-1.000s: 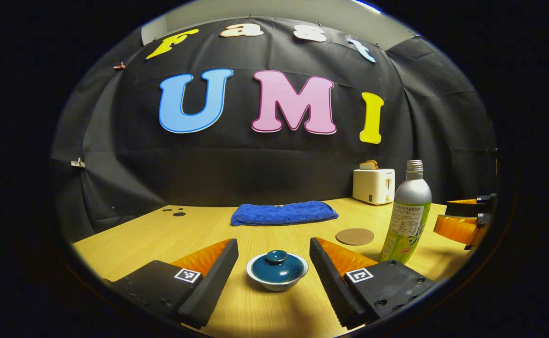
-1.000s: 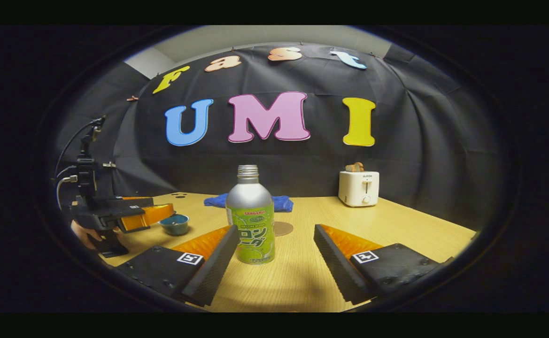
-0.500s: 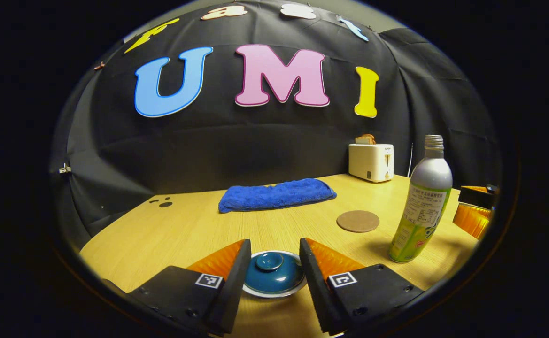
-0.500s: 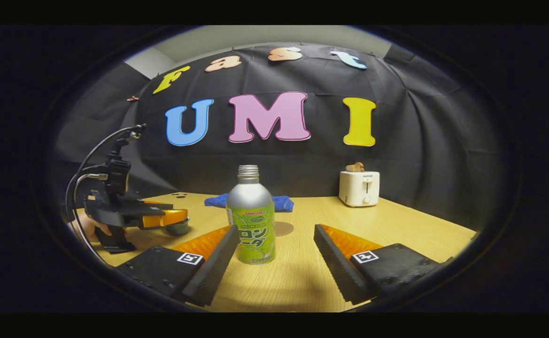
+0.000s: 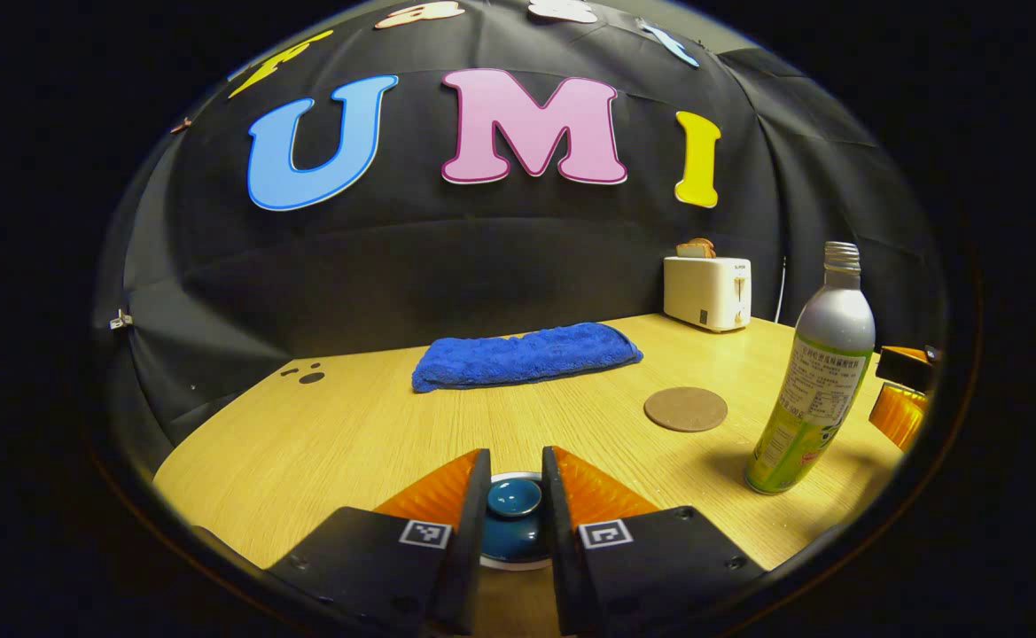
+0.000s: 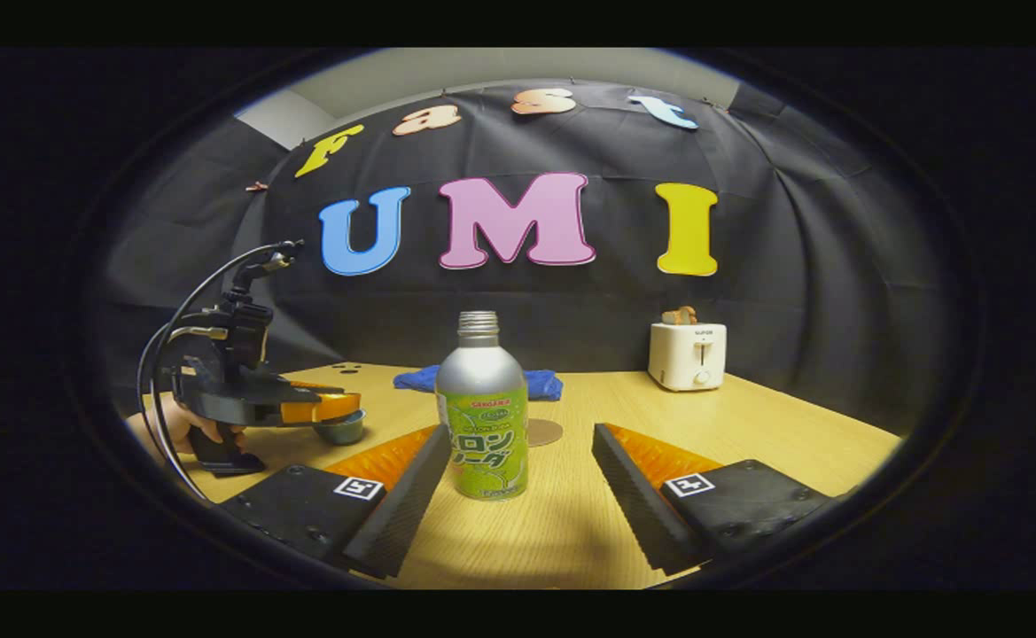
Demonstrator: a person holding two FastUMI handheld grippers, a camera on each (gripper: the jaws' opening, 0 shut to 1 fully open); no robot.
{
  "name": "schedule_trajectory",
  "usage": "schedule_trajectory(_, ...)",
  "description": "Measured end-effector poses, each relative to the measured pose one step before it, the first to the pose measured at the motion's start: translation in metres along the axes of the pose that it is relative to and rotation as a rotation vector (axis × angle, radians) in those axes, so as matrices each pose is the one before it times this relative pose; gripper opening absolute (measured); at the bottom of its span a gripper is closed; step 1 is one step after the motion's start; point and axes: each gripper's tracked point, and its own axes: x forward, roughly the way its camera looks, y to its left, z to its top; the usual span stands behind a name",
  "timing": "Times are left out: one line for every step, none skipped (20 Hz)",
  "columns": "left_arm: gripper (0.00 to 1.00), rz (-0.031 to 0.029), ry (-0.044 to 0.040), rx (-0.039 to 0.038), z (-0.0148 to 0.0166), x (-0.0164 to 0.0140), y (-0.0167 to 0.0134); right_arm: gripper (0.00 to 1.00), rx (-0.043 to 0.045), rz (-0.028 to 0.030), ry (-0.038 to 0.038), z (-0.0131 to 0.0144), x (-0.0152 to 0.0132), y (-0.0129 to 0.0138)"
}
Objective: Open the teacup lid with one hand, grasp the water bottle and pour water into the teacup with the other hand; after pouring, place the water bottle on the coaster and then close the teacup lid.
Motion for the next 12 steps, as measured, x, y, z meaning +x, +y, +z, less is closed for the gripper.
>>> schedule_trajectory(0.35, 0.00276, -0.00730, -0.00259, 0.00103, -0.00067, 0.00053, 0.99, -0.00013, 0.00017, -0.00095, 0.00036, -0.00011, -0.00021)
schedule_trajectory(0.36, 0.00217, -0.01118, -0.00354, 0.00047, -0.00057, 0.00065, 0.99, 0.00032, 0.00061, -0.00003, 0.00033, 0.00004, 0.00029)
schedule_trajectory(0.33, 0.00339, -0.01458, -0.00288, 0.00326, -0.00144, 0.00076, 0.99, -0.00013, 0.00233, 0.00039, 0.00039, 0.00011, 0.00004)
schedule_trajectory(0.33, 0.00296, -0.01992, -0.00292, 0.00120, -0.00318, 0.00077, 0.99, 0.00040, -0.00009, -0.00005, 0.00012, -0.00008, 0.00007)
schedule_trajectory(0.33, 0.00000, -0.02324, -0.00286, 0.00393, -0.00290, 0.00044, 0.99, 0.00019, -0.00015, 0.00008, -0.00032, -0.00054, -0.00033)
schedule_trajectory(0.32, 0.00718, -0.02508, -0.00390, 0.00242, -0.00275, 0.00056, 0.99, -0.00070, 0.00019, 0.00049, -0.00043, 0.00007, 0.00050)
schedule_trajectory(0.31, 0.00723, -0.02325, -0.00440, 0.00351, -0.00226, 0.00254, 0.99, 0.00054, -0.00025, 0.00043, 0.00060, 0.00022, -0.00008)
schedule_trajectory(0.31, 0.00065, -0.02108, -0.00405, 0.00221, -0.00199, 0.00014, 0.99, -0.00012, 0.00001, -0.00064, -0.00003, -0.00032, -0.00026)
schedule_trajectory(0.31, -0.00097, -0.01644, -0.00493, 0.00264, -0.00211, 0.00010, 0.99, -0.00018, 0.00028, 0.00062, 0.00004, 0.00064, -0.00048)
schedule_trajectory(0.31, 0.00214, -0.00390, -0.00455, -0.00068, -0.00145, 0.00176, 0.99, 0.00032, 0.00000, -0.00009, 0.00014, -0.00061, 0.00041)
schedule_trajectory(0.34, 0.00907, -0.00293, -0.00255, 0.00061, -0.00200, 0.00404, 0.99, -0.00045, 0.00034, -0.00064, -0.00018, 0.00042, -0.00077)
schedule_trajectory(0.31, 0.01356, -0.00508, -0.00434, 0.00021, -0.00336, 0.00539, 0.99, 0.00024, 0.00217, 0.00038, 0.00052, 0.00024, 0.00175)
